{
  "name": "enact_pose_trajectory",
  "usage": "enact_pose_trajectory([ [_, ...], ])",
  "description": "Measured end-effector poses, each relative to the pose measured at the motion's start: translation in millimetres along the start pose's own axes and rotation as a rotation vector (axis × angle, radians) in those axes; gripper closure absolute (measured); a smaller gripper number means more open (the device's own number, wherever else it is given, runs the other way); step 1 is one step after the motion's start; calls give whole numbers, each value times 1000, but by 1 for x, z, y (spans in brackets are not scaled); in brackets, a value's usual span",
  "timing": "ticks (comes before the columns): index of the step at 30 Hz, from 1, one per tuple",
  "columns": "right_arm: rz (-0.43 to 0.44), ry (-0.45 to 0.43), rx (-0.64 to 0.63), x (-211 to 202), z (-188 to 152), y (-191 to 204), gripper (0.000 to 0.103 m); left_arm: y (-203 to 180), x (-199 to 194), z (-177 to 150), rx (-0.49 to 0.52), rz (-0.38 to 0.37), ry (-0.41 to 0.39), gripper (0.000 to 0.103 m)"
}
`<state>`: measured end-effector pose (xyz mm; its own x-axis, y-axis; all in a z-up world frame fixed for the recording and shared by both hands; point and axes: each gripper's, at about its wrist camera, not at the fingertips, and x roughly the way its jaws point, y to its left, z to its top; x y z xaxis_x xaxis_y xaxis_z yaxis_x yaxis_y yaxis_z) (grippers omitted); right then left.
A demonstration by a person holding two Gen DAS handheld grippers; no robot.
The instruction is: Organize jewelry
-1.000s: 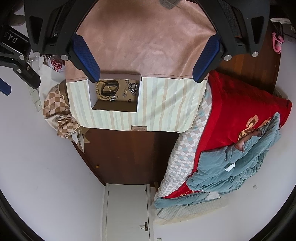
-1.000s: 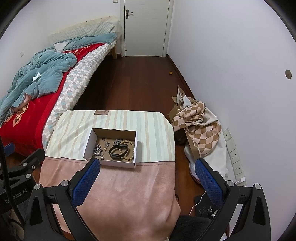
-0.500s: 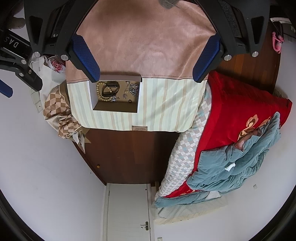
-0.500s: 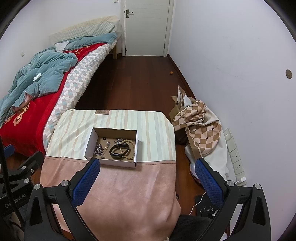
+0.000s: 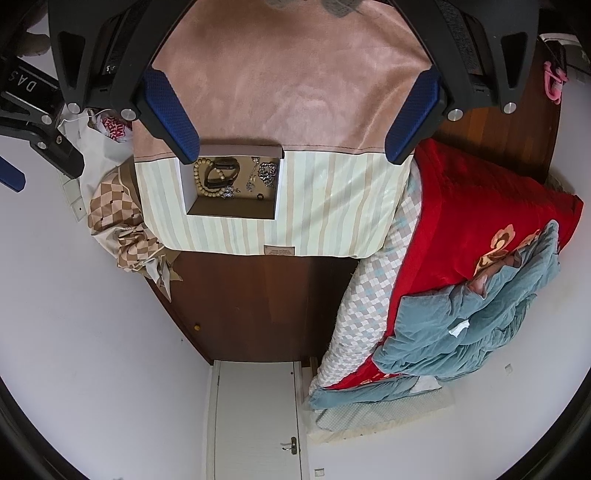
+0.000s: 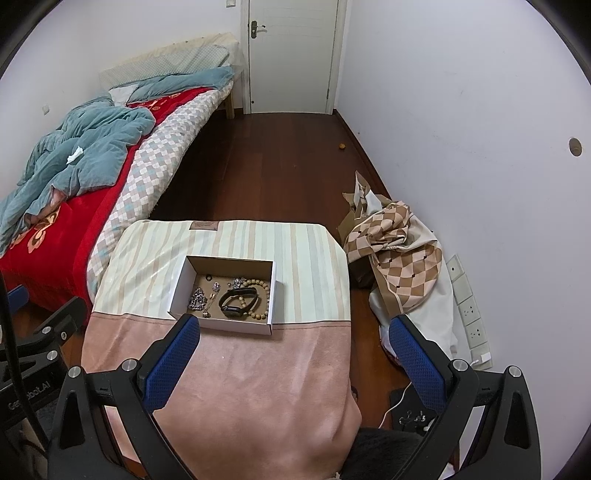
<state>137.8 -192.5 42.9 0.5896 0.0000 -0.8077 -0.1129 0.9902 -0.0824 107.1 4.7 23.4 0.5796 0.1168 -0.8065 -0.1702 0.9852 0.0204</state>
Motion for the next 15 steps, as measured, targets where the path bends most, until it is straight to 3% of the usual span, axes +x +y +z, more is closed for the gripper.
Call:
enact_pose_trajectory([
  [15, 4, 4, -10, -1, 2, -1, 0, 4, -2, 1, -6, 5, -1, 0],
])
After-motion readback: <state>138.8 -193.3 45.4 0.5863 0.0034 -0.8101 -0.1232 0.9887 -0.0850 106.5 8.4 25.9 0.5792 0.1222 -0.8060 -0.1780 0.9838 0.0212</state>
